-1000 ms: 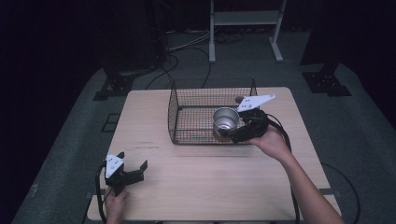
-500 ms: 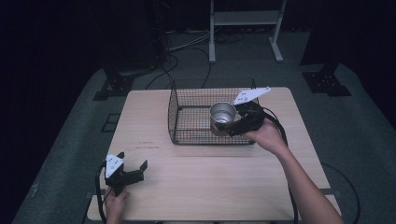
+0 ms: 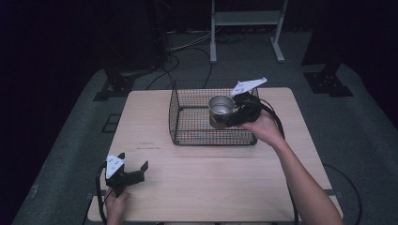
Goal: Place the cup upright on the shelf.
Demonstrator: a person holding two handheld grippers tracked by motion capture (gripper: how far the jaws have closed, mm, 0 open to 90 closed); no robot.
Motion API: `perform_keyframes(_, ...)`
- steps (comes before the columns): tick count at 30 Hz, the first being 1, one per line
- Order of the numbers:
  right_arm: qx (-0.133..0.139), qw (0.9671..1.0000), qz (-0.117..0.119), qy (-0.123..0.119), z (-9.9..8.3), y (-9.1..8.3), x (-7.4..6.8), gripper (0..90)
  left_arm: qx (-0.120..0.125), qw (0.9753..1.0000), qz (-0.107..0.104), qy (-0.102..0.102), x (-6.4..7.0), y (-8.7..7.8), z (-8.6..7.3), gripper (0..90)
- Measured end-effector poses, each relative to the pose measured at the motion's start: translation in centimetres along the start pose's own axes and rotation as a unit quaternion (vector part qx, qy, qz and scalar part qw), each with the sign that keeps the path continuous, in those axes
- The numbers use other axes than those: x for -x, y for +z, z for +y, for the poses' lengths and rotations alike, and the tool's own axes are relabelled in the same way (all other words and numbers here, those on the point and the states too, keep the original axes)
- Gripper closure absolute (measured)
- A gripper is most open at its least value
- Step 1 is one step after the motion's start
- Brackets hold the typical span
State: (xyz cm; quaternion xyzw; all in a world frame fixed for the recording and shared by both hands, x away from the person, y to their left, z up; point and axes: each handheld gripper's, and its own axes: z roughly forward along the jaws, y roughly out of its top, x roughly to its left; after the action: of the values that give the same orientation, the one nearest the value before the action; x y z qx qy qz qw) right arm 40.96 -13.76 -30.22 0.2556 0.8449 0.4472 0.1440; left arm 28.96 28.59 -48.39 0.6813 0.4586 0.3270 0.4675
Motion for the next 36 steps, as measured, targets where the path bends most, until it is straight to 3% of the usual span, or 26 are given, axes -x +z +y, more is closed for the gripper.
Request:
perform_keyframes(17,-0.019,0.9992,-0.009,0.035,0.9,3.6,2.9,17.9,0.0,1.0,0.0,-0.002,0.0,0.0,0.0,0.0)
perform_keyframes(31,-0.031,0.997,-0.034,0.061,1.5,6.3,5.3,17.9,0.0,1.0,-0.003,-0.001,-0.1,0.0,0.0,0.0)
perform_keyframes(36,-0.033,0.997,-0.039,0.058,2.1,6.6,5.6,17.9,-0.001,1.0,-0.003,-0.001,0.0,0.0,0.0,0.0)
